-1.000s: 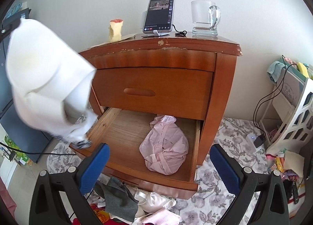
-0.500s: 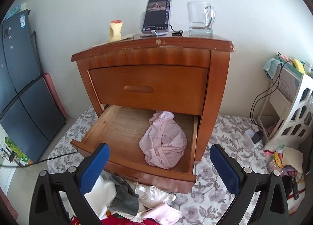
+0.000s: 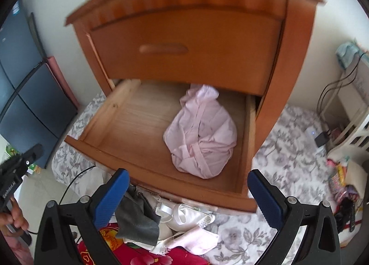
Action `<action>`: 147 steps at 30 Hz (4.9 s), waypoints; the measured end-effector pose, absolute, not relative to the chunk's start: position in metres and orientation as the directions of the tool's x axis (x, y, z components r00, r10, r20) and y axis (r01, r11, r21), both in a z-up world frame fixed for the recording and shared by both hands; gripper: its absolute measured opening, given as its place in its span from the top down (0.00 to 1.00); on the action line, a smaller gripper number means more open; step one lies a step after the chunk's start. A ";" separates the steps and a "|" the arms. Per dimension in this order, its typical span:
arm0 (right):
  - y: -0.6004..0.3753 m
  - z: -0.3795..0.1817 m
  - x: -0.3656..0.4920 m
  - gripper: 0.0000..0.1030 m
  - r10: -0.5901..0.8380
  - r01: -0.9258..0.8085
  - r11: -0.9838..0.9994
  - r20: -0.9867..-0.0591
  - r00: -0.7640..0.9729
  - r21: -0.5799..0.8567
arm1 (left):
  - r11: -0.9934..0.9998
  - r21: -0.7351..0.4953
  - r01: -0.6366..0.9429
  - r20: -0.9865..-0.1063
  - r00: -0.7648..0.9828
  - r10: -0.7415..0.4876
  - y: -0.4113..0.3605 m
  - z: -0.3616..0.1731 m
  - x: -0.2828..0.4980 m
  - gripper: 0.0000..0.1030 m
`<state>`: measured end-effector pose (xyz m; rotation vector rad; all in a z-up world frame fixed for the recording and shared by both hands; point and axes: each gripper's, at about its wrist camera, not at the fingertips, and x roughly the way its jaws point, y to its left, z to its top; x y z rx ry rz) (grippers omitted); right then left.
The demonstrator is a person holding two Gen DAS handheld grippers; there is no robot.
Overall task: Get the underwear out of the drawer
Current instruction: 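Lower the white bra onto the bed and open the left gripper, then reach the right gripper into the drawer and grasp the pink shirt, then lift the pink shirt out of the drawer with the right gripper, then lower the pink shirt onto the bed and open the right gripper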
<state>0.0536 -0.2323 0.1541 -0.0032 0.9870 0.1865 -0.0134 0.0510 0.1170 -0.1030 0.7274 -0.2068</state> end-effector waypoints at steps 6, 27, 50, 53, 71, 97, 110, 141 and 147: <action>-0.223 0.125 0.109 0.05 0.196 -0.134 0.979 -0.887 0.419 0.153 | 0.977 -0.206 0.053 -0.672 0.719 -0.180 0.082 0.100 0.005 0.98; -0.200 0.030 0.177 0.93 0.089 -0.136 0.988 -0.990 0.107 0.074 | 0.949 -0.300 -0.096 -0.747 0.643 -0.171 0.134 0.055 0.041 0.61; -0.239 0.261 0.079 0.99 0.340 -0.225 0.940 -0.682 0.647 0.256 | 0.949 -0.314 -0.038 -0.726 0.653 -0.215 0.116 0.073 0.025 0.56; -0.238 0.296 0.056 0.99 0.376 -0.267 0.926 -0.606 0.701 0.265 | 0.949 -0.313 -0.035 -0.723 0.657 -0.214 0.115 0.077 0.022 0.55; -0.226 0.411 -0.053 0.99 0.391 -0.358 0.920 -0.328 0.860 0.159 | 0.953 -0.304 0.009 -0.710 0.664 -0.233 0.101 0.091 0.006 0.49; -0.182 0.121 -0.015 0.99 0.308 -0.275 0.943 -0.808 0.502 0.188 | 0.962 -0.272 0.039 -0.741 0.629 -0.235 0.085 0.085 0.000 0.43; -0.181 0.026 -0.002 0.95 0.213 -0.157 0.973 -0.913 0.347 0.168 | 0.968 -0.238 0.074 -0.807 0.540 -0.240 0.058 0.051 0.007 0.42; -0.213 0.102 -0.027 0.00 0.068 0.012 0.995 -0.763 0.642 0.098 | 0.994 -0.105 0.036 -0.762 0.639 -0.104 0.037 0.068 0.003 0.00; -0.219 0.127 -0.035 0.00 0.049 0.030 0.995 -0.717 0.696 0.097 | 0.997 -0.068 0.046 -0.734 0.674 -0.081 0.028 0.084 -0.002 0.00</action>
